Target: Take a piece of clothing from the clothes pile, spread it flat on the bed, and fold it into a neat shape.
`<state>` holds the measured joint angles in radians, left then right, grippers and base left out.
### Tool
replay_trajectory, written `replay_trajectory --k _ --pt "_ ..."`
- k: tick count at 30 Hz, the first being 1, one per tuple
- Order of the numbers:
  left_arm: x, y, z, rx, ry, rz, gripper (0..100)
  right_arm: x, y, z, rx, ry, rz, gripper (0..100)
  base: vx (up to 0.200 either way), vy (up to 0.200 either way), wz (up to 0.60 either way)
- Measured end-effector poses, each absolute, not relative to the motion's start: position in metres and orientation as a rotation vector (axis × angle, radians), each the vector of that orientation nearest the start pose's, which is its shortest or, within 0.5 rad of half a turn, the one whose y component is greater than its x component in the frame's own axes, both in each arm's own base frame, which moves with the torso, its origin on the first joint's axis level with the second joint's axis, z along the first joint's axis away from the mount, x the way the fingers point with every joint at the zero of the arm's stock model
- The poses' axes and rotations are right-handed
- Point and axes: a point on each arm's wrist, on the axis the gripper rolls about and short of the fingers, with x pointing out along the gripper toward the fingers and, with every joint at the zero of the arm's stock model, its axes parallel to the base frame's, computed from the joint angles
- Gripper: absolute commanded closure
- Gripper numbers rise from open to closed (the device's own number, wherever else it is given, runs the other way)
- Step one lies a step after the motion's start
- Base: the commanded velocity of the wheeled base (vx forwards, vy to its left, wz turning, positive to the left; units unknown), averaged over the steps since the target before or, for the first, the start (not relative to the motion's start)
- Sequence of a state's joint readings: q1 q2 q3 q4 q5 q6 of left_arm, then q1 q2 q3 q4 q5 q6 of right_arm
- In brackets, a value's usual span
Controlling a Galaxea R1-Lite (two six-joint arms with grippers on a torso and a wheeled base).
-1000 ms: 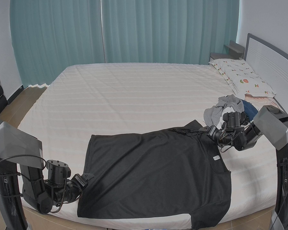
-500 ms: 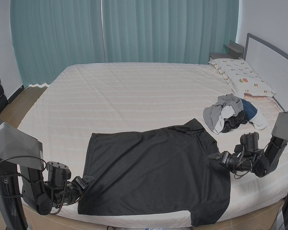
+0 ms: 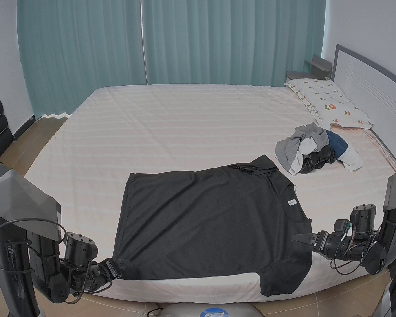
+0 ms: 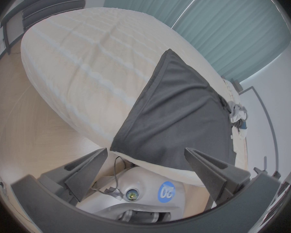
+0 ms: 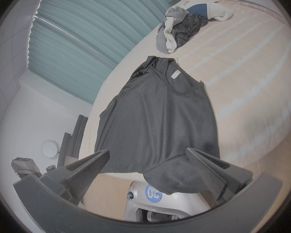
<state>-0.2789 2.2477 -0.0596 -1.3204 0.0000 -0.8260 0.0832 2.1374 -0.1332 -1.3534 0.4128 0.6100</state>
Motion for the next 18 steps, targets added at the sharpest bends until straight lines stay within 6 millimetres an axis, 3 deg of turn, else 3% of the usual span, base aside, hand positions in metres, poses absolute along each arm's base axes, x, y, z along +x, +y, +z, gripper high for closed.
replay_trajectory --k 5,18 --pt "0.206 -0.059 -0.039 -0.566 0.931 0.093 0 0.232 0.024 -0.008 0.692 0.748 0.284 0 0.0 0.0 0.0" --pt "0.213 -0.06 -0.061 -0.406 0.884 0.004 0 0.222 0.015 -0.031 0.769 0.873 0.308 0 0.0 0.0 0.0"
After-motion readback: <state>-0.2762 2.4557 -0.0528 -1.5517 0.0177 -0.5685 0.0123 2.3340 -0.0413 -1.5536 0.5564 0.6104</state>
